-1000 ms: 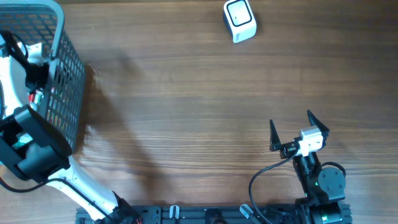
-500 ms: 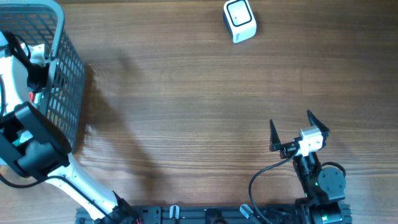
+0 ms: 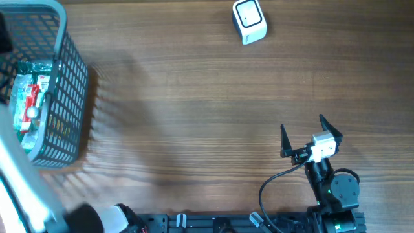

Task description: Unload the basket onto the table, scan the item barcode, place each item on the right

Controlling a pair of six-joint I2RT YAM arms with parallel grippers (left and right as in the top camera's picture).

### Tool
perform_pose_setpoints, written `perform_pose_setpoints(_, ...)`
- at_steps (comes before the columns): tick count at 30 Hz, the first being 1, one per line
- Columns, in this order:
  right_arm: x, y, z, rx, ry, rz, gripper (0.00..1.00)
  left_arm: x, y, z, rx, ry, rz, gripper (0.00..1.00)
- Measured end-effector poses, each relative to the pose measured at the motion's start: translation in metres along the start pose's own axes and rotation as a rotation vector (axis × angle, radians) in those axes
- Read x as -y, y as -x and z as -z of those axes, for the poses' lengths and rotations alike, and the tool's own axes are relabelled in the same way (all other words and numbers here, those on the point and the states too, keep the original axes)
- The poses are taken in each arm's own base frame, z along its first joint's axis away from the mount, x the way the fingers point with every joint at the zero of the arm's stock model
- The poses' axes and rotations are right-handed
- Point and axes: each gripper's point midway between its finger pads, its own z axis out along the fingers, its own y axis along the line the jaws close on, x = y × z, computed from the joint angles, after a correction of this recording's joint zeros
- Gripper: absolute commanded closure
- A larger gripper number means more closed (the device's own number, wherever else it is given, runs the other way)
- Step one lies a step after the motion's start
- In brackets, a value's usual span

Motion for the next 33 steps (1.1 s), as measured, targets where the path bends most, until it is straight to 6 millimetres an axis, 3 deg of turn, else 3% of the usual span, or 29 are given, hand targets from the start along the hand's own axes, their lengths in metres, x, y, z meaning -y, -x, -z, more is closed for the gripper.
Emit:
perform_pose_setpoints(1,0.000,0.000,0.000,0.000,0.000,0.000,0.00,0.002,0.007,0.009,0.023,-0.001,0.026,0.68)
perform_pose_setpoints(2,0.000,0.000,0.000,0.000,0.000,0.000,0.00,0.012,0.027,0.041,0.097,-0.016,0.034,0.68)
perform_pose_setpoints(3,0.000,0.000,0.000,0.000,0.000,0.000,0.00,0.021,0.036,0.059,0.129,-0.034,0.050,0.68)
perform_pose_setpoints(5,0.000,0.000,0.000,0.000,0.000,0.000,0.00,0.046,0.040,0.086,0.143,-0.097,0.062,0.69)
perform_pose_setpoints(7,0.000,0.000,0.000,0.000,0.000,0.000,0.00,0.072,0.030,0.099,0.098,-0.165,0.068,0.69)
perform_pose_setpoints(14,0.000,0.000,0.000,0.000,0.000,0.000,0.00,0.162,-0.047,0.112,-0.245,-0.385,0.106,0.75)
perform_pose_setpoints(20,0.000,0.000,0.000,0.000,0.000,0.000,0.00,0.235,-0.115,0.106,-0.554,-0.452,0.086,0.73)
perform_pose_setpoints(23,0.000,0.000,0.000,0.000,0.000,0.000,0.00,0.263,-0.141,0.103,-0.651,-0.435,0.060,0.79)
perform_pose_setpoints(33,0.000,0.000,0.000,0.000,0.000,0.000,0.00,0.401,-0.247,0.120,-0.870,-0.458,-0.105,0.75)
